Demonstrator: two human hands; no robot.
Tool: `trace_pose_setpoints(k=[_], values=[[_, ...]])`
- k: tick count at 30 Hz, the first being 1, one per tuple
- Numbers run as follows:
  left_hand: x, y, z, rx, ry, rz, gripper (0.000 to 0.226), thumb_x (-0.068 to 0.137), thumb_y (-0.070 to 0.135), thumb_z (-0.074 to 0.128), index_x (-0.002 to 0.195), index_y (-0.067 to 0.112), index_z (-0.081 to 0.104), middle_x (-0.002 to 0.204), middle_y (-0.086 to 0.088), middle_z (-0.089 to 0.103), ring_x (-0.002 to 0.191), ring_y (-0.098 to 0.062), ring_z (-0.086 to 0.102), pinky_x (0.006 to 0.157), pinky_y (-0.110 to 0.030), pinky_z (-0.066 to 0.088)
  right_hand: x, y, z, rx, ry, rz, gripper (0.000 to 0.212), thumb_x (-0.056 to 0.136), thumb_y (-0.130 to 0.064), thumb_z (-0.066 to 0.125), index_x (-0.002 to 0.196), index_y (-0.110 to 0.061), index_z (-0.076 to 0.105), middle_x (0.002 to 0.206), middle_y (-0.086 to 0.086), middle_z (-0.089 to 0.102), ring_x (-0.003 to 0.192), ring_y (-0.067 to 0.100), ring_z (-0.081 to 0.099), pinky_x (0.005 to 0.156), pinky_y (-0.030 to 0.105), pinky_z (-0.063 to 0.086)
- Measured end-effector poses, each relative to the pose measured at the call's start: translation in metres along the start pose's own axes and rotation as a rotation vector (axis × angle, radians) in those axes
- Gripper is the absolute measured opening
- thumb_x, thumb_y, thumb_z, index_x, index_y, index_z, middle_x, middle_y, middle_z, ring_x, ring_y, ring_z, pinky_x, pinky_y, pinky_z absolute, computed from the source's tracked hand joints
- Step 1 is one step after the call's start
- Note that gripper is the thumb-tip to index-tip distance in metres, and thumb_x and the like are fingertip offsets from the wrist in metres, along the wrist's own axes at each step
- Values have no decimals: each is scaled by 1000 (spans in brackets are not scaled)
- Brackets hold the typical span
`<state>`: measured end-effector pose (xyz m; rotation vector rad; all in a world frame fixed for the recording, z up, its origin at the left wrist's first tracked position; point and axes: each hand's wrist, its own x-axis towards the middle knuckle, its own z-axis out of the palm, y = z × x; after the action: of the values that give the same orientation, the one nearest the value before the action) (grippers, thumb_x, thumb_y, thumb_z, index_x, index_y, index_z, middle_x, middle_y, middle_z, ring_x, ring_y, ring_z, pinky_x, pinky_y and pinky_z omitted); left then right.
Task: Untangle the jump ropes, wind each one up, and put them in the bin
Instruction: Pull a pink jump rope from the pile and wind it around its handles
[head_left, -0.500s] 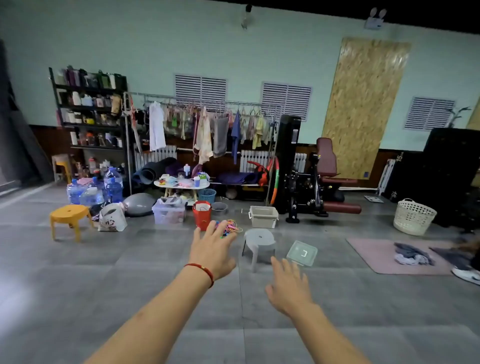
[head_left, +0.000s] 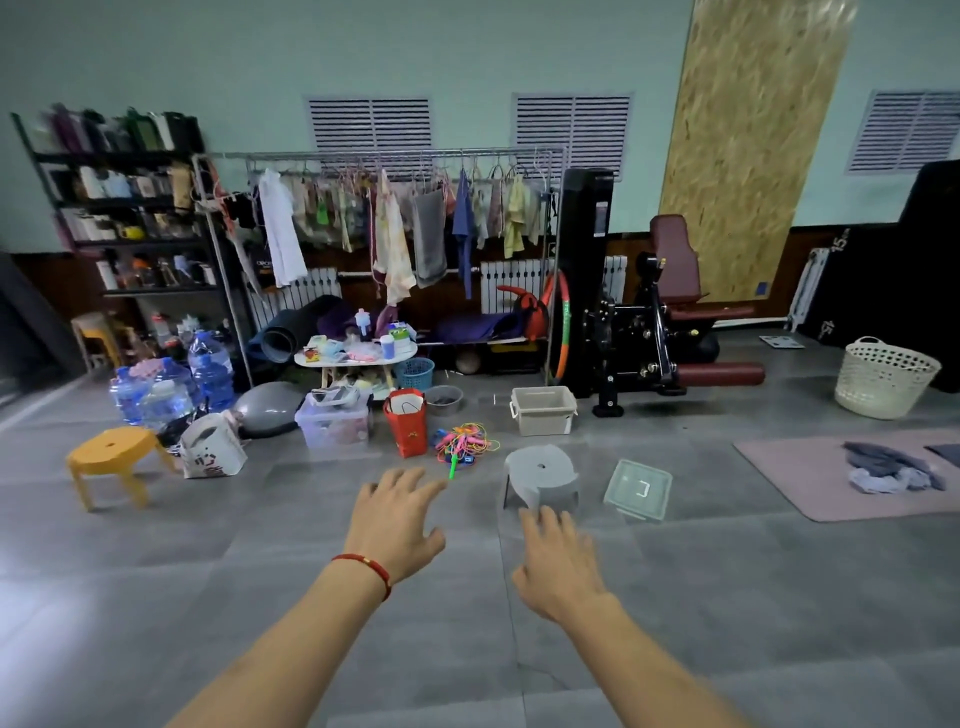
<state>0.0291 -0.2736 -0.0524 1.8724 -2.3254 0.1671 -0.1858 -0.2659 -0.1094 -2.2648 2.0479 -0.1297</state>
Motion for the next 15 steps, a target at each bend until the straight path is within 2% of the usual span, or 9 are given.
trace_pose_setpoints(k=[2,7,10,13,15], values=[[37,-8,5,27,-33,-28,67,85,51,56,148,41,37,156,4,35,144,-22,29,109,-42,33,47,2,0,-18,-26,-22,71,87,-37,52,151,-21,26,147,8,34,136,35,32,106,53,38],[123,-48,30,9,-115,-87,75,81,56,57,151,42,32,164,1,19,149,-24,17,115,-47,27,153,-8,3,-30,-54,-58,69,88,-42,52,148,-20,27,145,8,36,133,34,35,104,51,35],[177,-82,51,-25,-161,-120,83,78,58,57,153,45,23,167,0,9,152,-27,8,117,-55,22,216,-22,14,-39,-81,-66,80,89,-43,51,156,-17,15,150,8,30,137,34,31,108,52,33],[236,-120,75,-53,-176,-121,84,79,59,58,153,46,21,167,-1,8,152,-28,6,118,-58,21,283,-37,26,-49,-94,-64,81,90,-40,51,158,-18,12,151,7,30,138,33,31,109,53,33],[274,-147,90,-83,-191,-113,82,81,58,58,154,44,21,167,-2,8,153,-29,6,118,-58,20,324,-50,33,-49,-117,-54,81,90,-41,51,158,-22,10,158,5,23,142,33,27,112,55,30]])
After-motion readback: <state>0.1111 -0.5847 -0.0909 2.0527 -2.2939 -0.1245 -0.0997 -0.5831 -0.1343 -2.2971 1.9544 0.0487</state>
